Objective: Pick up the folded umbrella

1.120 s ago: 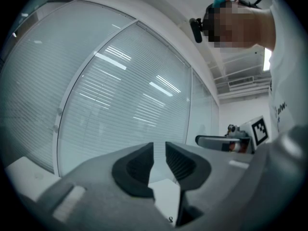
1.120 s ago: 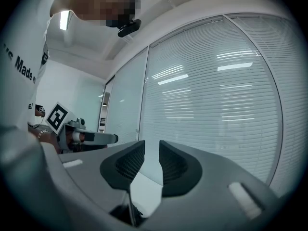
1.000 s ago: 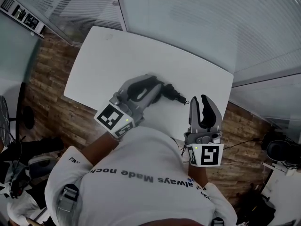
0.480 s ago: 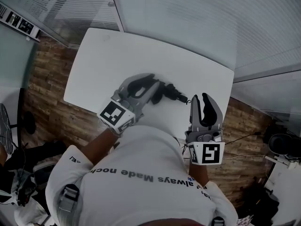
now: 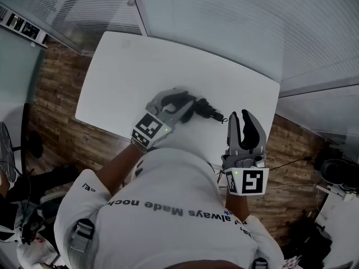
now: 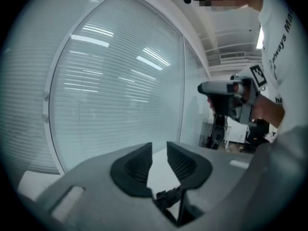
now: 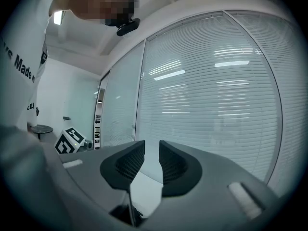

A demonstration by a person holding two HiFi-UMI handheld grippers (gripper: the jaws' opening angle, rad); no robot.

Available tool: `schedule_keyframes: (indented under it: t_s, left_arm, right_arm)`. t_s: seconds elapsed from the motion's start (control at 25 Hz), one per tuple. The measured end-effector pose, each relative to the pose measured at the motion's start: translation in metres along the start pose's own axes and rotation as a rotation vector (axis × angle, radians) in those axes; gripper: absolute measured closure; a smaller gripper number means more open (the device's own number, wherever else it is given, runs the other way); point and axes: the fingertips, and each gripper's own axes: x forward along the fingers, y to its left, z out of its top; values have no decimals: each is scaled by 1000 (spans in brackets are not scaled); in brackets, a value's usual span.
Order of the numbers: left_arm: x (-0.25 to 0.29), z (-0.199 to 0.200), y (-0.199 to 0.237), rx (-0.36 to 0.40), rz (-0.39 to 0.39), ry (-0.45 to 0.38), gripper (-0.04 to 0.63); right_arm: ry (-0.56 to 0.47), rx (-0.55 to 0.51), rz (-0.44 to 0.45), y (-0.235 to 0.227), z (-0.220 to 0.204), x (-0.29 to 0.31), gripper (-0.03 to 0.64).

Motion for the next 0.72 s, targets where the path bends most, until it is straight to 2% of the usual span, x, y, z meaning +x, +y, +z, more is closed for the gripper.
schedule_keyframes:
  t_s: [0.12, 0.32, 0.72]
  left_arm:
    - [11, -24, -1, 55, -29, 78, 494]
    - [27, -66, 1, 205, -51, 195, 491]
    - [49, -152, 3, 387, -143, 447, 456]
  right_arm:
    - [1, 3, -3, -2, -2, 0, 523]
    - [9, 9, -7, -5, -5, 0, 523]
    - [14, 17, -13, -7, -5, -2, 523]
